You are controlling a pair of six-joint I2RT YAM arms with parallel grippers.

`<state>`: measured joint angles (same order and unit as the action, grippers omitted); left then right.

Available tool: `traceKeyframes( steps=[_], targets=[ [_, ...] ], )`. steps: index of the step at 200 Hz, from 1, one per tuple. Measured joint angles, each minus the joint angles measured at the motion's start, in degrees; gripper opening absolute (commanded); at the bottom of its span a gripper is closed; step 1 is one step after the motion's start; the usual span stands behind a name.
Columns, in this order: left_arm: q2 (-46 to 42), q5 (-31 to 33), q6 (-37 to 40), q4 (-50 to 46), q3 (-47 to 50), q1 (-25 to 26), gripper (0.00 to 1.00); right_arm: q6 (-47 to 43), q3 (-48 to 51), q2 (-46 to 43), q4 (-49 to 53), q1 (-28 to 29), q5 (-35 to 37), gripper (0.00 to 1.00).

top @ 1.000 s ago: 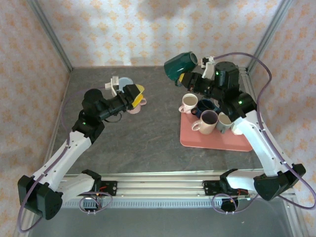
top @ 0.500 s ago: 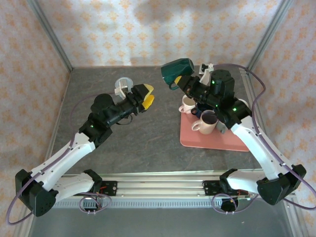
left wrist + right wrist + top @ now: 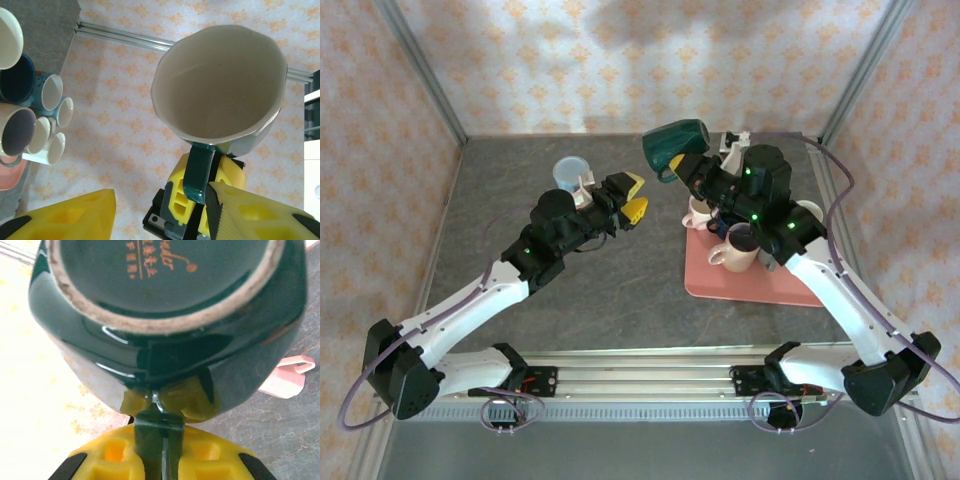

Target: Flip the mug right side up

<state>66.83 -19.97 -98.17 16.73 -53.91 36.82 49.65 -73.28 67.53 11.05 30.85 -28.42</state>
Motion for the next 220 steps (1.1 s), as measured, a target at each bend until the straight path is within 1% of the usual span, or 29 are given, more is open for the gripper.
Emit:
traceKeyframes(
  steps=[68,107,143,169,220],
  targets=[
    [0.37,2.71,-2.10,3.34,-1.99,1.49,0.47,1.60,0.00,0.02,-0.76,1.90,0.42,0.00],
    [0.92,2.91,-2.43,3.30,-1.99,1.81,0.43,2.71,0.20,0.02,-1.86,2.67,1.03,0.00],
    [1.05,3.10,-2.49,3.32,-1.99,1.84,0.42,3.76,1.01,0.04,-3.37,4.83,2.05,0.00],
    [1.05,4.17,-2.47,3.39,-1.97,1.84,0.38,4.92,1.46,0.35,-4.20,6.43,2.97,0.00],
    [0.50,5.57,-2.51,3.54,-1.27,1.81,0.28,6.71,2.89,0.61,-6.27,8.85,6.56,0.00]
  ],
)
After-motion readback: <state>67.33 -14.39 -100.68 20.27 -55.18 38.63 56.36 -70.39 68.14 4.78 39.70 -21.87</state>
